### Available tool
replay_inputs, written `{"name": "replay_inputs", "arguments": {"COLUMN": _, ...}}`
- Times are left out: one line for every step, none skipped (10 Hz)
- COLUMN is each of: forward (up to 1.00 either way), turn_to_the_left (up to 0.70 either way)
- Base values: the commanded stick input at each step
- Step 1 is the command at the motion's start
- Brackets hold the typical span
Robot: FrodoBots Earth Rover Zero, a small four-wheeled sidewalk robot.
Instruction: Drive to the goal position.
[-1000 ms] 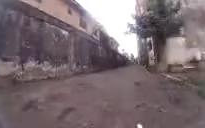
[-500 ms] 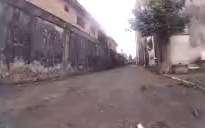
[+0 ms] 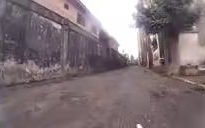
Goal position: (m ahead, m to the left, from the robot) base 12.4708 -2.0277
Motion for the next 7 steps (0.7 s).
{"name": "replay_inputs", "arguments": {"forward": 1.0, "turn_to_the_left": -0.39}}
{"name": "replay_inputs", "arguments": {"forward": 1.0, "turn_to_the_left": -0.34}}
{"name": "replay_inputs", "arguments": {"forward": 1.0, "turn_to_the_left": -0.27}}
{"name": "replay_inputs", "arguments": {"forward": 1.0, "turn_to_the_left": -0.11}}
{"name": "replay_inputs", "arguments": {"forward": 1.0, "turn_to_the_left": 0.01}}
{"name": "replay_inputs", "arguments": {"forward": 1.0, "turn_to_the_left": 0.01}}
{"name": "replay_inputs", "arguments": {"forward": 1.0, "turn_to_the_left": 0.01}}
